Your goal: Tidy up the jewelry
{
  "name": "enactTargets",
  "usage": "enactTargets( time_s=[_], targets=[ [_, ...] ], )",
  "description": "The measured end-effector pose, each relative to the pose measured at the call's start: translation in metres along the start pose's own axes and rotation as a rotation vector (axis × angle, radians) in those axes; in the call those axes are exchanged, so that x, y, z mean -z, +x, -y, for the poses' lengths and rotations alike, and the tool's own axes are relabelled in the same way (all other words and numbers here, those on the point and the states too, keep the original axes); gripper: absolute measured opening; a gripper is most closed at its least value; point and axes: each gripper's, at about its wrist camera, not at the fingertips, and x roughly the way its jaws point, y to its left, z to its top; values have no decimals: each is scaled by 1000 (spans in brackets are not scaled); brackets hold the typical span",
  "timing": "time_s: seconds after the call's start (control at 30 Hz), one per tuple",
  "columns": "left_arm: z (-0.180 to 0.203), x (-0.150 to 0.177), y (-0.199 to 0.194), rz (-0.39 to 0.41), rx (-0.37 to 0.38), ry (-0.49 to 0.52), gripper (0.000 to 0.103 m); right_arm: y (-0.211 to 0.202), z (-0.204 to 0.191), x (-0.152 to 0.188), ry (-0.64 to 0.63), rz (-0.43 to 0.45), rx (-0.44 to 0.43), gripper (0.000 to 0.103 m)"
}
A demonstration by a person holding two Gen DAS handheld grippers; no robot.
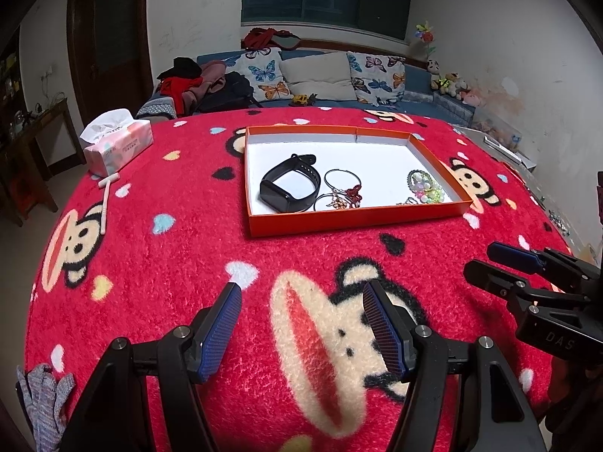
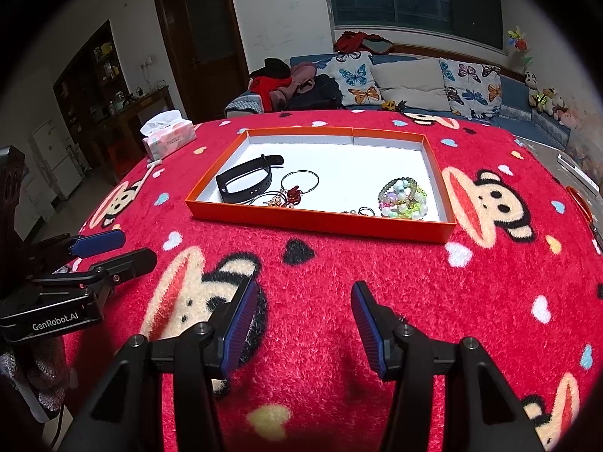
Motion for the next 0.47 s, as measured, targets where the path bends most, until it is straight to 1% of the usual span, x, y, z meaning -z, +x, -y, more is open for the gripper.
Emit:
enactTargets(
  time_s=[0.3,0.47],
  targets=[
    [-7,1,-1,11,-21,-23,71,1,0,1,3,0,2,57],
    [-10,1,-4,36,-36,-29,71,1,-1,2,-1,-1,0,57]
  ],
)
